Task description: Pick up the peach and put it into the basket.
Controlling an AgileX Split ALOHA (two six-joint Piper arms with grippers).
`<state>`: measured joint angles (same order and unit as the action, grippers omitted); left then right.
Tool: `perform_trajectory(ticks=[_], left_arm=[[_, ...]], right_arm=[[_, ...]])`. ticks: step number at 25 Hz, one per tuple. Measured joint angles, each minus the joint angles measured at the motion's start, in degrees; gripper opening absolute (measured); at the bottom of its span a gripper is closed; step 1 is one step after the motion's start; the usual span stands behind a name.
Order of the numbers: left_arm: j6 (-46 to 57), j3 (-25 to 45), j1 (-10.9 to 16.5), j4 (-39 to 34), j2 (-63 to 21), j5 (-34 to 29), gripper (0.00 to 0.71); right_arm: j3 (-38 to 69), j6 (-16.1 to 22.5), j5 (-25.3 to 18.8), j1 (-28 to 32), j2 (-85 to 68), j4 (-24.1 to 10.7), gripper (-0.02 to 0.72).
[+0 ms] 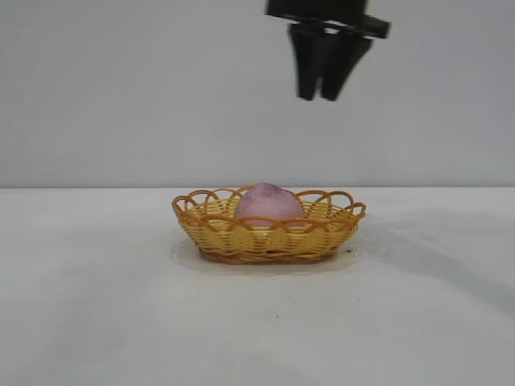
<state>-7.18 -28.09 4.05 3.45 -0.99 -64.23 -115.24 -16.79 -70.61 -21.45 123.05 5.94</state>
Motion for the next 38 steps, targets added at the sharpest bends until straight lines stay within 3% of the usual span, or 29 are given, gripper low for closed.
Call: perform_trajectory(ticks=[1, 3, 5, 13, 25, 38], left_arm=[[0.0, 0.0, 0.0, 0.0, 0.0, 0.0, 0.504], [0.0, 0.0, 0.0, 0.0, 0.0, 0.0, 0.504], [0.0, 0.0, 0.0, 0.0, 0.0, 0.0, 0.504], [0.0, 0.0, 0.0, 0.0, 0.0, 0.0, 0.504], [0.0, 0.0, 0.0, 0.0, -0.02, 0.0, 0.504], [0.0, 0.0, 0.0, 0.0, -0.12, 0.0, 0.504]], right_arm=[[0.0, 0.45, 0.0, 1.72, 0.0, -0.07, 0.282], [0.0, 1.54, -0.13, 5.94, 0.0, -0.07, 0.283], [0.0, 3.0, -0.17, 9.75, 0.0, -0.21, 0.344], [0.0, 4.6, -0.3, 21.11, 0.0, -0.35, 0.34], [4.37, 4.38, -0.51, 21.74, -12.43, 2.43, 0.34], [35.95, 4.38, -1.3, 21.74, -52.81, 2.52, 0.34]])
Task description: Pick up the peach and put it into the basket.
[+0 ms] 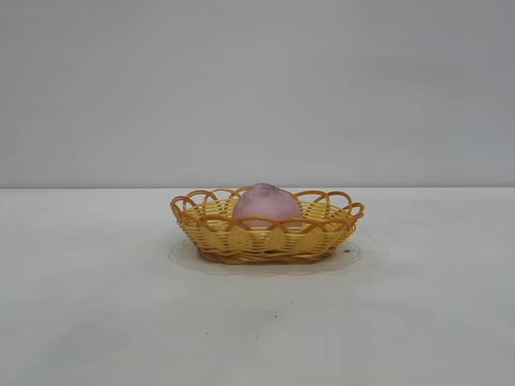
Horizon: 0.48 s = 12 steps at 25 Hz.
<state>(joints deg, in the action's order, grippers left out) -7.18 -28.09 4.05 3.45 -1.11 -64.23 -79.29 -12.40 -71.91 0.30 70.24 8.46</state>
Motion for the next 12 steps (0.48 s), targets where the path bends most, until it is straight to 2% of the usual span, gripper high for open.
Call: perform_trajectory(ticks=[12], left_arm=[[0.0, 0.0, 0.0, 0.0, 0.0, 0.0, 0.504]], right_arm=[[34.62, 4.83, -0.31, 0.0, -49.78, 0.0, 0.34]])
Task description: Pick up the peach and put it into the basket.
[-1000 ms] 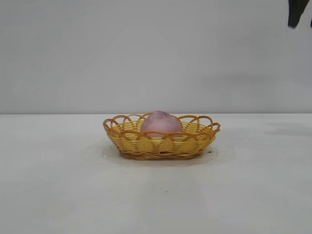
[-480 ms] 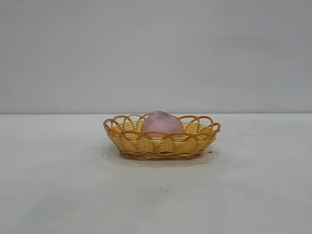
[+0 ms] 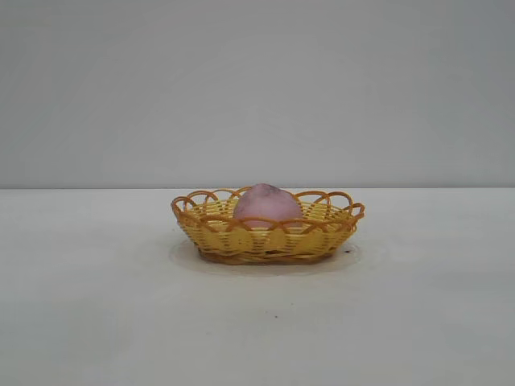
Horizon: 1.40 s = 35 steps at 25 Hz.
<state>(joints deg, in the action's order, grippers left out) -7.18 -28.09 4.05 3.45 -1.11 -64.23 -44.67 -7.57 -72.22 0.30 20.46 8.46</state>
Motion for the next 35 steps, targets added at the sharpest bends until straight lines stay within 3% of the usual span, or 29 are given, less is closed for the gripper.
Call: perform_trajectory(ticks=[7, 12, 18, 29, 35], left_arm=[[0.0, 0.0, 0.0, 0.0, 0.0, 0.0, 0.504], [0.0, 0.0, 0.0, 0.0, 0.0, 0.0, 0.504], [0.0, 0.0, 0.0, 0.0, 0.0, 0.0, 0.504], [0.0, 0.0, 0.0, 0.0, 0.0, 0.0, 0.504], [0.0, 0.0, -2.51, 0.0, 0.0, 0.0, 0.504]], right_arm=[[13.63, 2.28, -0.11, 0.0, -15.42, -1.42, 0.34], [14.41, 2.48, 1.36, 0.0, -15.91, -2.29, 0.34], [16.6, 2.48, 6.24, 0.0, -15.91, -2.43, 0.34], [16.69, 2.48, 6.8, 0.0, -15.91, -2.43, 0.34], [16.69, 2.69, 6.79, -1.81, -16.49, -2.47, 0.34]])
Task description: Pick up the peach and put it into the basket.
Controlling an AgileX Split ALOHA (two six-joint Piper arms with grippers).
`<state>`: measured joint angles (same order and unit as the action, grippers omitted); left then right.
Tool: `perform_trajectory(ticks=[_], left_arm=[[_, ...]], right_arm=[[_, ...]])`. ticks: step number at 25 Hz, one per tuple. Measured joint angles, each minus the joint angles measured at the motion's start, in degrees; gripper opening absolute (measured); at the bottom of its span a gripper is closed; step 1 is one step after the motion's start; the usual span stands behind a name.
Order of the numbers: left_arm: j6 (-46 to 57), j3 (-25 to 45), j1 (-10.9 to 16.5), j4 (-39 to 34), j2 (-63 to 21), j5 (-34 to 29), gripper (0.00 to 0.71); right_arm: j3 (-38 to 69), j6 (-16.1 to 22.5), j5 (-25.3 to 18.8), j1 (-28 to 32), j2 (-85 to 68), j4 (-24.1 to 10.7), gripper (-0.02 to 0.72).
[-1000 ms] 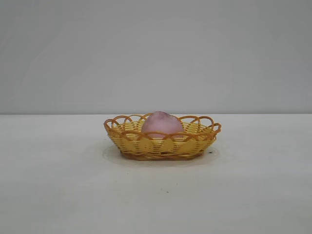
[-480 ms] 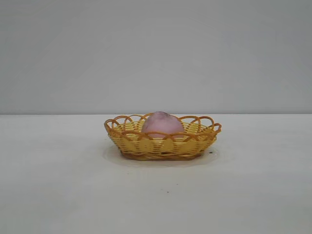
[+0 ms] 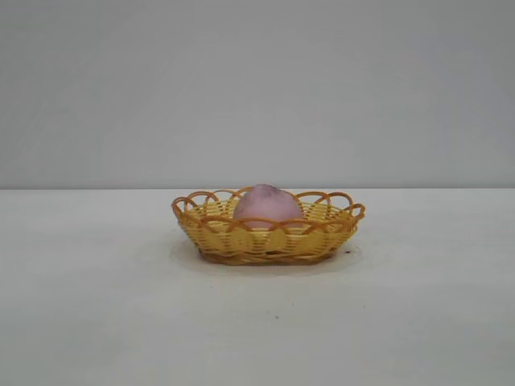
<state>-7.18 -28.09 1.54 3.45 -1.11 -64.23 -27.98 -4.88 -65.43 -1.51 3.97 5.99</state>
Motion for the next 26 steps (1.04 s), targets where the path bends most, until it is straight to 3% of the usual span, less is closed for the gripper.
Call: perform_trajectory(ticks=[13, 26], left_arm=[[0.0, 0.0, -0.03, -0.12, 0.0, 0.0, 0.504], [0.0, 0.0, -0.03, -0.12, 0.0, 0.0, 0.504]], right_arm=[[0.0, 0.0, -0.03, -4.76, -4.96, 0.0, 0.34], [0.0, 0.0, -0.03, -4.98, -4.96, 0.0, 0.34]])
